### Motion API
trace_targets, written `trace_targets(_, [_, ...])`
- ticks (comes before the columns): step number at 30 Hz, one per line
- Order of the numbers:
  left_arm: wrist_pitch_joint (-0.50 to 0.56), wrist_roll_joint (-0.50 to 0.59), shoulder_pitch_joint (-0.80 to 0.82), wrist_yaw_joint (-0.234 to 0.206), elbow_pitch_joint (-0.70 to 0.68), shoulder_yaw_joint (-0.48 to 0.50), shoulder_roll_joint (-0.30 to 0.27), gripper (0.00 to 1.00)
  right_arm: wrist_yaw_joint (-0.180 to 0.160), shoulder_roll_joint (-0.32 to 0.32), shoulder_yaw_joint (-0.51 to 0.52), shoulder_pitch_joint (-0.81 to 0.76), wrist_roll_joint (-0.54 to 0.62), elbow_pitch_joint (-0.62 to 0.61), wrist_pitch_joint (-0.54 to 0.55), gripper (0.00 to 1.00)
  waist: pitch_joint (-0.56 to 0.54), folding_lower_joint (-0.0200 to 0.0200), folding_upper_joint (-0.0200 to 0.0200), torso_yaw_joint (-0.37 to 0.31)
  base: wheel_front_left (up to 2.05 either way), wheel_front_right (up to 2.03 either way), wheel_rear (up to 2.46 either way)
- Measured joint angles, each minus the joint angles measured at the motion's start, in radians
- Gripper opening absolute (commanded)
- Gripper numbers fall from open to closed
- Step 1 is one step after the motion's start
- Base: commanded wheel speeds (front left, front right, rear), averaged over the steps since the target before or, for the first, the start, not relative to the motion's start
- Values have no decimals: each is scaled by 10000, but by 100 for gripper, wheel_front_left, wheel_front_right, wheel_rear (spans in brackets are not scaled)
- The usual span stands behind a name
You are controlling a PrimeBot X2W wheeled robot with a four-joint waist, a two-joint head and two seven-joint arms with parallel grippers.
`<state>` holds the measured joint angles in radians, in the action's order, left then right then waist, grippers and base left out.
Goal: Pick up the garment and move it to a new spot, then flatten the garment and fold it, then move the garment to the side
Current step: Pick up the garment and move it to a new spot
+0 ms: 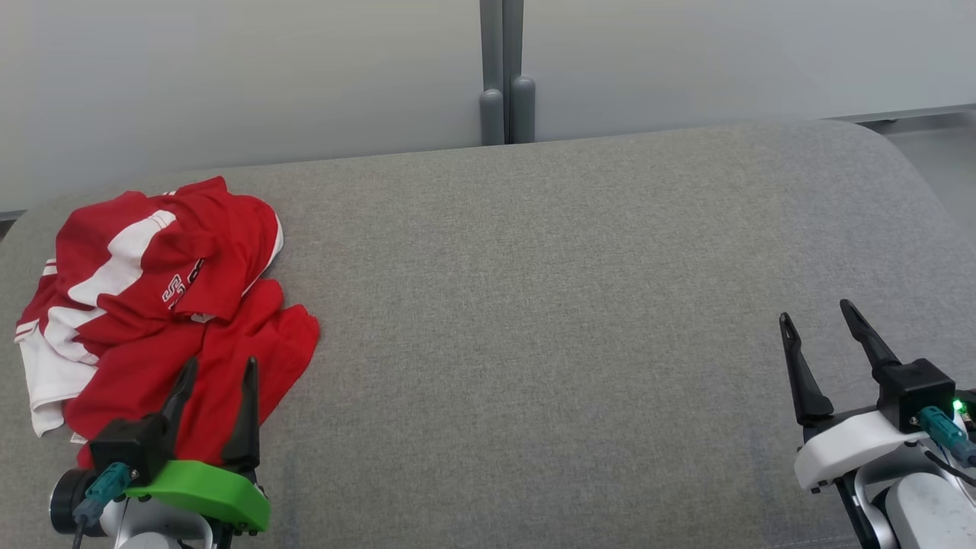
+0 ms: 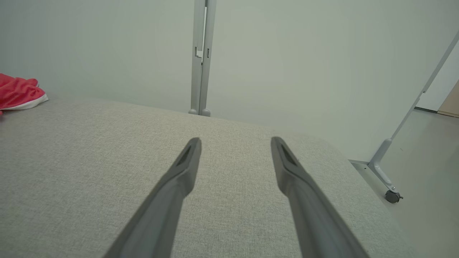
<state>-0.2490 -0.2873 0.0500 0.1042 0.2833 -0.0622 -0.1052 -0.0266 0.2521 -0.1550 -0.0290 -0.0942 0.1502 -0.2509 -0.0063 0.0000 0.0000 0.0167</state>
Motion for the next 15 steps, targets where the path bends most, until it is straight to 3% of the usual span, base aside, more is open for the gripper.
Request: trace_targets(15, [0,8,122,96,67,96,115,100,301,-81,-236,-6,46,-82,-8,100,126,0,0,886,0,0,0])
